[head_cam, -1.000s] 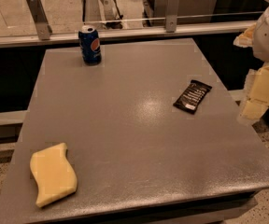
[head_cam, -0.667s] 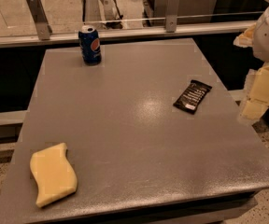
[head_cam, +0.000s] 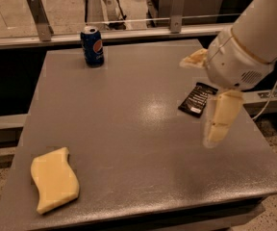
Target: Move sponge near rxbar chocolate
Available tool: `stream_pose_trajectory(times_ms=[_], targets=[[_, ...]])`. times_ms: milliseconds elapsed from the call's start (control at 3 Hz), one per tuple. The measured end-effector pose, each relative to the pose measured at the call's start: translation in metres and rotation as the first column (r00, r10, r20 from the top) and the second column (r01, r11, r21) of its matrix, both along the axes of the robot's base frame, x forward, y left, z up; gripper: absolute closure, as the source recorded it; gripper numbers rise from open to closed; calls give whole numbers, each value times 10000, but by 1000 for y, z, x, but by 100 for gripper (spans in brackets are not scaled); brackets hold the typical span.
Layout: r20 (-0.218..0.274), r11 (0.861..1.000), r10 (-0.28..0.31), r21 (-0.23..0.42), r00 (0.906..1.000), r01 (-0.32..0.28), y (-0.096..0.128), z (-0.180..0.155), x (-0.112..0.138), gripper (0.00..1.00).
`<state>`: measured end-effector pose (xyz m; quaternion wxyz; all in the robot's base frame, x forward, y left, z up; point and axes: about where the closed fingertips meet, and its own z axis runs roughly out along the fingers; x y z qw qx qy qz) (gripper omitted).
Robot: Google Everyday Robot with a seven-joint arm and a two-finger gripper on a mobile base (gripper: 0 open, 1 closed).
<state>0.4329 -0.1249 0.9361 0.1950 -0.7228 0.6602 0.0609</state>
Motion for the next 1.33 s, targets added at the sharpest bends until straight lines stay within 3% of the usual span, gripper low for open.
stream_pose_trajectory(times_ms=[333, 667, 1000, 1333], targets=[[-511, 9688, 2333, 984, 9711, -2276, 63, -26, -35, 0], [-801, 9175, 3691, 1902, 9259, -3493, 119, -39, -68, 0], [-1061, 8733, 4389, 2843, 8923, -3957, 171, -45, -96, 0], [-1139, 8496, 4697, 3278, 8755, -4132, 202, -55, -117, 0]])
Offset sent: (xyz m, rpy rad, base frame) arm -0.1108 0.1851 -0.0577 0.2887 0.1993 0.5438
